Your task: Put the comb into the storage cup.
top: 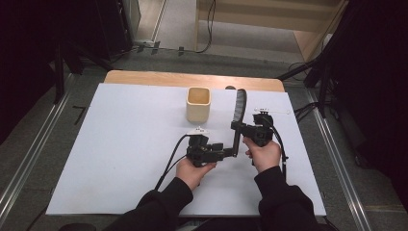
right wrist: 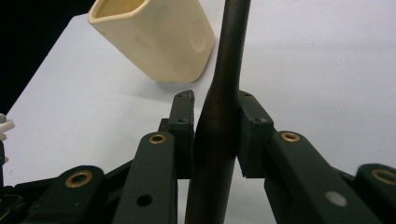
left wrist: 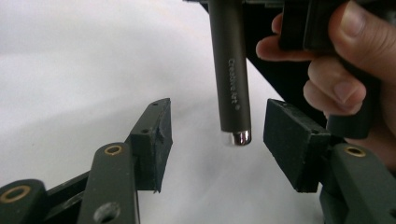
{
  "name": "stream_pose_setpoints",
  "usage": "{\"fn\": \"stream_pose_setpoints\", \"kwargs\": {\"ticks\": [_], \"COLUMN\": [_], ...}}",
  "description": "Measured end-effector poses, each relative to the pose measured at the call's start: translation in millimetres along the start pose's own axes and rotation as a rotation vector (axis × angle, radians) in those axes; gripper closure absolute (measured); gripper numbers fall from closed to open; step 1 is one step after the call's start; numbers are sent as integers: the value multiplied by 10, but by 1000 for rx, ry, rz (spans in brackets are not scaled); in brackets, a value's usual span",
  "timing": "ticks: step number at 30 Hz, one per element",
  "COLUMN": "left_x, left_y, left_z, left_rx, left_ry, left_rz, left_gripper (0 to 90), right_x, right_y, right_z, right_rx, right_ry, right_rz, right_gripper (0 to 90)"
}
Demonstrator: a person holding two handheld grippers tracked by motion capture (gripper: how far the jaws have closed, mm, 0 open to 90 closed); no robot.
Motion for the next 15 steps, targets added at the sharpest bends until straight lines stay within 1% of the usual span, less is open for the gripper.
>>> {"fn": "stream_pose_setpoints", "kwargs": {"ticks": [2,4,6,9,10,13,15], "left_x": [12,38,67,111,129,177,197], "left_y": [-3,-9,-13,-12,-12,-3,2], "left_z": [-2,-1,1,14,19,32,40], "left_rx": [-4,-19,-40,-49,-54,-76,-73], "left_ry": [-3,-5,3,-5,0,5,-2], "left_rz": [9,21,30,44,49,40,39], "left_gripper": [417,405,403,388,388,388,387], "right_x": [0,5,9,11,11,11,5], "right_y": [2,2,3,4,4,2,-3], "right_z": [-1,0,1,0,-1,2,5], "right_rx": [4,11,14,20,24,30,36], "right_ry": [2,-2,-2,-2,-2,-4,-8], "right_rz": [-4,-5,-9,-13,-14,-19,-20], "right_gripper": [694,694,694,694,694,694,694]}}
Point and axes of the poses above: each handheld gripper's, and its own axes: x roughly backward along the jaws, y roughly out of its top, z roughly to its left, the point moved 4 cm from there along -x, roughly forward along the jaws, and after that the axes turned 3 degrees about y, right-handed, at the moved point
